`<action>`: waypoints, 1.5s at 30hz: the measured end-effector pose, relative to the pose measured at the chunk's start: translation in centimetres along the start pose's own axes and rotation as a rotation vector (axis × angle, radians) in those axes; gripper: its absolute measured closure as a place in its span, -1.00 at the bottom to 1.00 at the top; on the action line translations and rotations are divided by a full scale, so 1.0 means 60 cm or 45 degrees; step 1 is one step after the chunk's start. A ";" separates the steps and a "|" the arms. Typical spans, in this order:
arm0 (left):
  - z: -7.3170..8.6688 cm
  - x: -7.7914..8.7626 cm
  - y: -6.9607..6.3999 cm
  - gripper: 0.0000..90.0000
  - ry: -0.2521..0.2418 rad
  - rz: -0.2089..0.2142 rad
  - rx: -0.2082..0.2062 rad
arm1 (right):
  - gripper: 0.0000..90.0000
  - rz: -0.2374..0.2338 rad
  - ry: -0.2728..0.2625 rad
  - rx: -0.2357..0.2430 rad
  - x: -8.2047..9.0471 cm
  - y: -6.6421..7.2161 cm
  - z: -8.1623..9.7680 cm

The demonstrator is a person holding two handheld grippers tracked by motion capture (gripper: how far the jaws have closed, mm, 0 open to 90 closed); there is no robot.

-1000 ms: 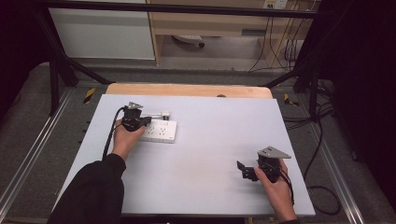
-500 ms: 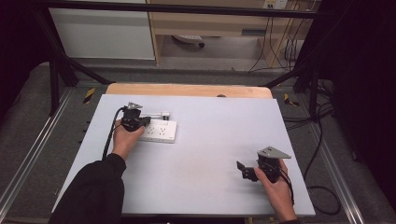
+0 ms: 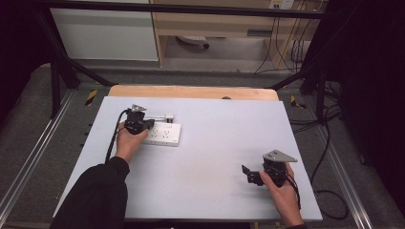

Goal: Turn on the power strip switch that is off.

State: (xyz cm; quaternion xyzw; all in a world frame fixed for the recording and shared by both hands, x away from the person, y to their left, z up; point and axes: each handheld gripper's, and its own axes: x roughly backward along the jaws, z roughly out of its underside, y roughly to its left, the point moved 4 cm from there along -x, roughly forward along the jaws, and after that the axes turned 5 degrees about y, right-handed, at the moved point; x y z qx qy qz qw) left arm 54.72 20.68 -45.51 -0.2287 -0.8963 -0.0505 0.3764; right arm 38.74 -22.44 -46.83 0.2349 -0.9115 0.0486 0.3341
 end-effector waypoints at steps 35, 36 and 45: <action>0.002 -0.003 0.004 1.00 0.009 0.005 -0.012 | -0.94 0.002 0.005 0.010 -0.002 0.000 0.001; 0.002 -0.003 0.004 1.00 0.006 0.008 -0.012 | -0.94 0.002 0.004 0.009 -0.001 0.001 0.001; 0.001 -0.003 0.004 1.00 0.004 -0.008 -0.013 | -0.94 0.003 0.003 0.008 0.000 0.000 0.000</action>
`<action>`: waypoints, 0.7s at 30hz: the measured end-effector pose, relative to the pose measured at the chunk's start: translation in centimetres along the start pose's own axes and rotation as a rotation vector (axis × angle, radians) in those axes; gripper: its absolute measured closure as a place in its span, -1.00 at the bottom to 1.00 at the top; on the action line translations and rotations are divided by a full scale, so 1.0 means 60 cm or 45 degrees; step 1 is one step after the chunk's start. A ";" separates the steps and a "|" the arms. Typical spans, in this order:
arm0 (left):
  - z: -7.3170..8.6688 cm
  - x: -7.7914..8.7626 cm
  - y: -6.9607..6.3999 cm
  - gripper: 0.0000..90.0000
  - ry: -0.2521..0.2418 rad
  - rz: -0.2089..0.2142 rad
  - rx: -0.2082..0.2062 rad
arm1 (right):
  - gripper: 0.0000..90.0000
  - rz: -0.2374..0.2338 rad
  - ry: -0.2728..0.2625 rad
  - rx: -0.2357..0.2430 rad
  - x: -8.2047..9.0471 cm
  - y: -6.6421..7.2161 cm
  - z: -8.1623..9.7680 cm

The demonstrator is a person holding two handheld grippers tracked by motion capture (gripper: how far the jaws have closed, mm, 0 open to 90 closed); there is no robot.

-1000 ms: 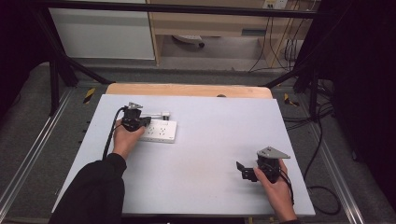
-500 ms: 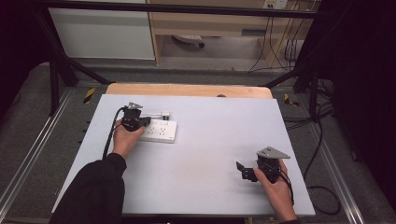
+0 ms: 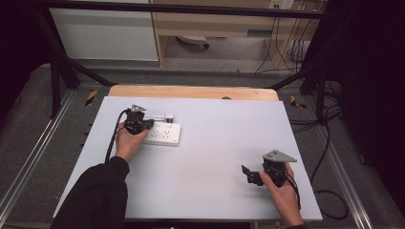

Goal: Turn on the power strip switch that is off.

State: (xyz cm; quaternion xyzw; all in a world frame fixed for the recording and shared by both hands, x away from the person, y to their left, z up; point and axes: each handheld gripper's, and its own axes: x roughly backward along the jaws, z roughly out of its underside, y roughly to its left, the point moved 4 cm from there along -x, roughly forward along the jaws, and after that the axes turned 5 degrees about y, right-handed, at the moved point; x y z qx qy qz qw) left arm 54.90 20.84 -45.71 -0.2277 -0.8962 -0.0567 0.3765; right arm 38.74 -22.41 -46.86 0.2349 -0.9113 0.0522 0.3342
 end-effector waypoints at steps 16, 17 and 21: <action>-0.001 0.000 -0.002 1.00 -0.010 0.009 -0.002 | -0.94 0.002 0.003 0.000 -0.001 0.001 0.001; -0.002 0.001 -0.003 1.00 -0.013 0.010 -0.003 | -0.94 0.002 0.003 0.001 -0.001 0.001 0.001; -0.005 0.004 -0.005 1.00 -0.046 0.018 -0.008 | -0.94 0.001 0.004 0.003 -0.001 0.001 0.001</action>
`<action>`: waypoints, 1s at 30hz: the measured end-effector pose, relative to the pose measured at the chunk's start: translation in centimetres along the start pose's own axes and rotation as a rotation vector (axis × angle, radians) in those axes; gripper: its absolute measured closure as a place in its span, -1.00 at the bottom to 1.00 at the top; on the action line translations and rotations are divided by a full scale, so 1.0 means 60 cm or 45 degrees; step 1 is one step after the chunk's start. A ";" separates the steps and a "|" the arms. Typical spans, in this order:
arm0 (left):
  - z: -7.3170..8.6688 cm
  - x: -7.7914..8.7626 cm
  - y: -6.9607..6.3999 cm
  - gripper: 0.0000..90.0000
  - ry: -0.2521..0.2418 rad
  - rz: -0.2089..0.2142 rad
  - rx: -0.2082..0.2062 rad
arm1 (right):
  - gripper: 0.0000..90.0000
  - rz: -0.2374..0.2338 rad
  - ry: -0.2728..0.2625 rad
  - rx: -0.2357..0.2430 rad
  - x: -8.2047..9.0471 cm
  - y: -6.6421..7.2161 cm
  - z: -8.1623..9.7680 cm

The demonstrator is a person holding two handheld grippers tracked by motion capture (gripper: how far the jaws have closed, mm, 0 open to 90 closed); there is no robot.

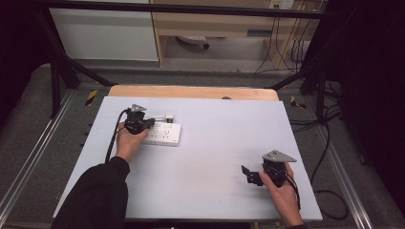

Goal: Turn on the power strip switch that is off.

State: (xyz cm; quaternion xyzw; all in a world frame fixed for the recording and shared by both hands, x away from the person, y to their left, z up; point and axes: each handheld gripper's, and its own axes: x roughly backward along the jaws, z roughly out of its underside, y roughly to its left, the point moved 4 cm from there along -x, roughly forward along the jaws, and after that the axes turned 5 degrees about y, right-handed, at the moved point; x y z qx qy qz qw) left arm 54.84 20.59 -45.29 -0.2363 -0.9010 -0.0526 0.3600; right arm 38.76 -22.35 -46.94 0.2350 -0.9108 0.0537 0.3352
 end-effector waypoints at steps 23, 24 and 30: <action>-0.006 0.008 -0.011 0.65 -0.057 0.067 0.028 | -0.94 0.005 0.008 0.006 0.000 0.001 0.001; -0.007 0.009 -0.011 0.62 -0.057 0.066 0.030 | -0.94 0.005 0.008 0.006 0.000 0.001 0.001; -0.010 0.012 -0.010 0.43 -0.074 0.068 0.054 | -0.94 0.005 0.008 0.006 -0.001 0.001 0.001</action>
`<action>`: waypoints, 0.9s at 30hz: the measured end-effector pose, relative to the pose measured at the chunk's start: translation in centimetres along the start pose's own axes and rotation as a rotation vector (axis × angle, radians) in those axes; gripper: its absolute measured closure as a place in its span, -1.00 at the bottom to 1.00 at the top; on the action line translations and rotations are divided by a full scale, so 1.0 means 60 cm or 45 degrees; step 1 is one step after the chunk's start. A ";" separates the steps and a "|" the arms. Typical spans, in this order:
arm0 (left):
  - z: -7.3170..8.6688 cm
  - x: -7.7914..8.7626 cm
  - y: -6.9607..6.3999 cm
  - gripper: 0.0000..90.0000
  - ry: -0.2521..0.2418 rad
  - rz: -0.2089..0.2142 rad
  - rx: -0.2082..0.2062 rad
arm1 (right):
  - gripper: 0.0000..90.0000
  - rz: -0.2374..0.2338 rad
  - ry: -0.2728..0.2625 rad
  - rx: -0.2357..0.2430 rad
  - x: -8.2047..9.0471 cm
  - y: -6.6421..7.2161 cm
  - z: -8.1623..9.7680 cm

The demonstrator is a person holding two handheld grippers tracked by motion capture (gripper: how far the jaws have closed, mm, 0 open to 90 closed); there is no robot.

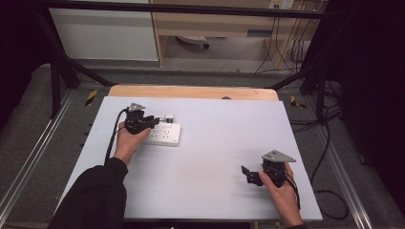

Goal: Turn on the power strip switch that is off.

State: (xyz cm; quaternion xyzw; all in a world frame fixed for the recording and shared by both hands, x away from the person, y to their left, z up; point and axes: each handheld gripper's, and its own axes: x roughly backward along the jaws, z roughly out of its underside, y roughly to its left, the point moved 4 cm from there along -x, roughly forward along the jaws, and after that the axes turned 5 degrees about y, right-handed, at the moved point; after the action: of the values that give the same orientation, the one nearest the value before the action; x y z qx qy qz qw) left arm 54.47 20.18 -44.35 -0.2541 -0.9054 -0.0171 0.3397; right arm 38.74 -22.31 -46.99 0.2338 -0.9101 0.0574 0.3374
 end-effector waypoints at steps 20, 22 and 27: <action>-0.012 0.009 0.000 -0.45 -0.080 0.004 0.047 | -0.94 -0.003 0.001 0.002 -0.001 0.000 0.000; -0.012 0.010 0.001 -0.58 -0.078 -0.007 0.049 | -0.94 -0.004 0.000 0.003 -0.001 0.000 0.000; -0.014 0.016 0.006 -0.79 -0.090 -0.018 0.079 | -0.94 -0.003 0.003 0.005 0.000 0.000 0.000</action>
State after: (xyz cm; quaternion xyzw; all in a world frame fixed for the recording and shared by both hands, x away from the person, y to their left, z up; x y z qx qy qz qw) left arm 54.55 20.76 -43.14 -0.2374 -0.9187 0.0175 0.3152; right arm 38.77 -22.29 -46.98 0.2356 -0.9093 0.0590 0.3379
